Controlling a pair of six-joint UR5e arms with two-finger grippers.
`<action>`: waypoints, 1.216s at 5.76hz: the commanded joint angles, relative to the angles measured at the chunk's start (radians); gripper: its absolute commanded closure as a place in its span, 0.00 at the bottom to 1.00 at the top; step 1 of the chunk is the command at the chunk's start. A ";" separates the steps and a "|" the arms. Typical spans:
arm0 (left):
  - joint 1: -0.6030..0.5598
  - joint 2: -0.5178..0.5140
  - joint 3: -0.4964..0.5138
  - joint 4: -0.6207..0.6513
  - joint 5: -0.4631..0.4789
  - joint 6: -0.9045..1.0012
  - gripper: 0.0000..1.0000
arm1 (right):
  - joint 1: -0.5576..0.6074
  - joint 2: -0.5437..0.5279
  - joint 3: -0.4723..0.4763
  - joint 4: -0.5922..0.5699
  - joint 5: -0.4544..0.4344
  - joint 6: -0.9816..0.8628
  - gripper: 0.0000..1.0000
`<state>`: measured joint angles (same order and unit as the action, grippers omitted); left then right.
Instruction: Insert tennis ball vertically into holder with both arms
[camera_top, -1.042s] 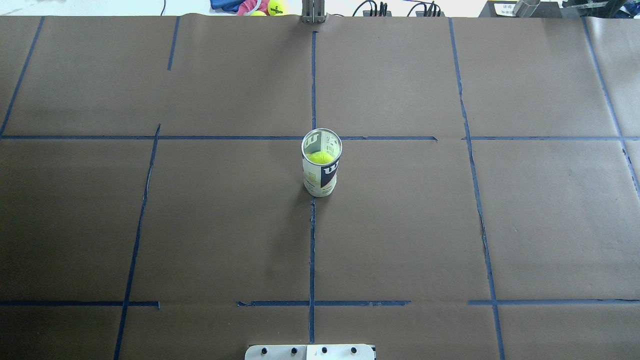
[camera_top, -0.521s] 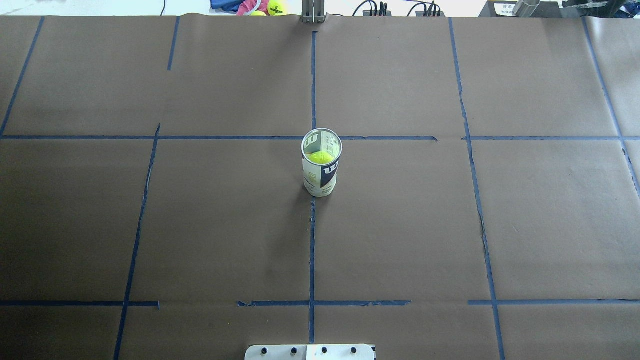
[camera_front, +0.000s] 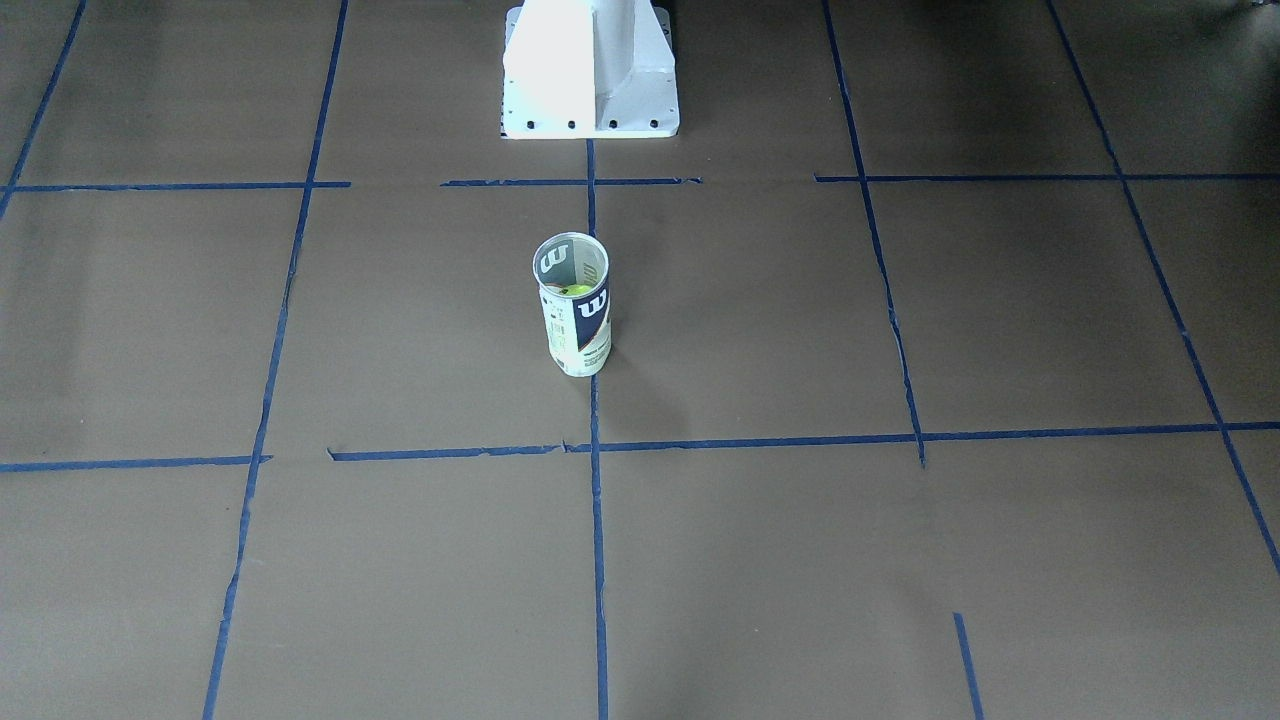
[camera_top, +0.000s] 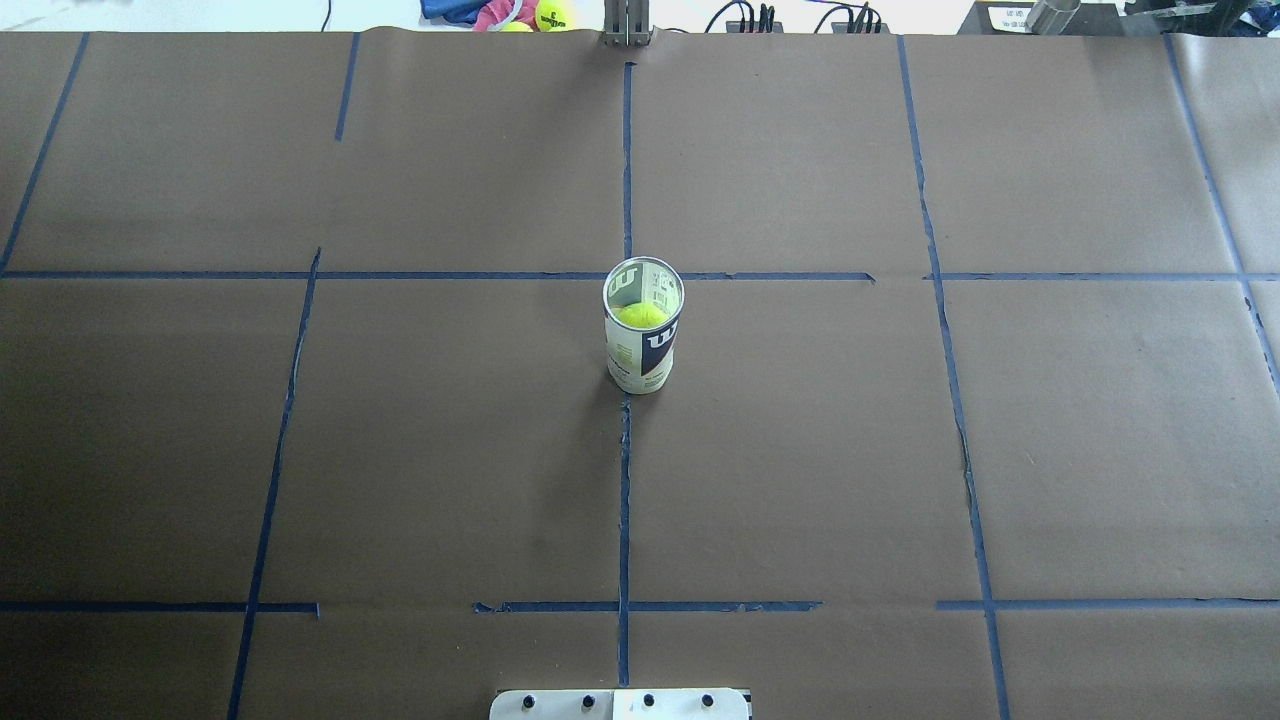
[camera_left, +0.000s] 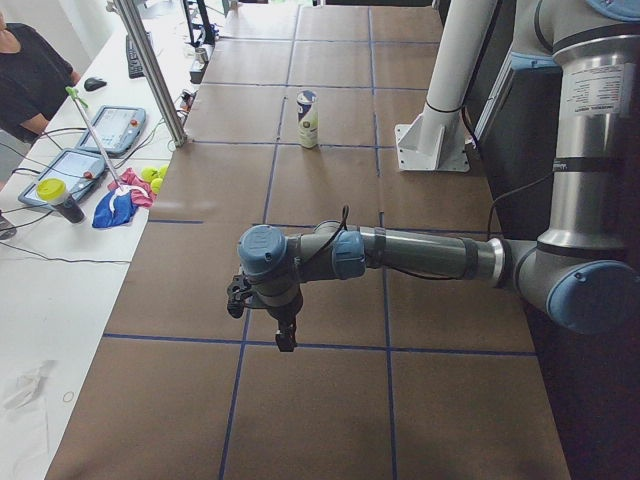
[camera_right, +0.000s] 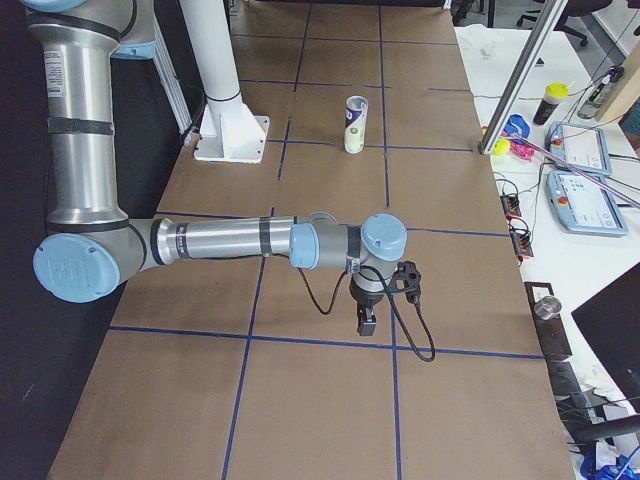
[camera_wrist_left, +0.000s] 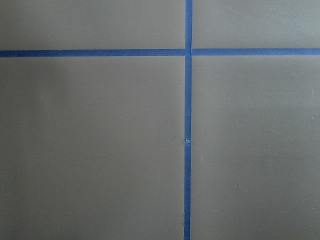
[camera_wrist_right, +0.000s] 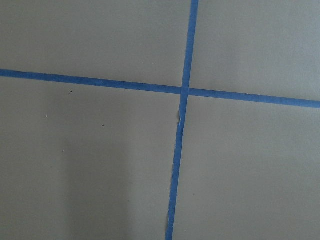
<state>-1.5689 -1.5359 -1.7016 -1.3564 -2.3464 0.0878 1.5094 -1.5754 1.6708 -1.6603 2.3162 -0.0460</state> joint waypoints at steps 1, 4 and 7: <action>0.001 -0.001 -0.001 0.002 0.001 0.003 0.00 | -0.002 -0.002 0.000 0.001 -0.001 0.000 0.00; 0.001 0.000 0.026 0.003 0.006 0.001 0.00 | -0.002 -0.002 0.000 0.001 -0.003 0.000 0.00; 0.001 0.017 0.031 0.003 -0.004 0.003 0.00 | -0.002 -0.002 -0.003 0.001 -0.004 -0.002 0.00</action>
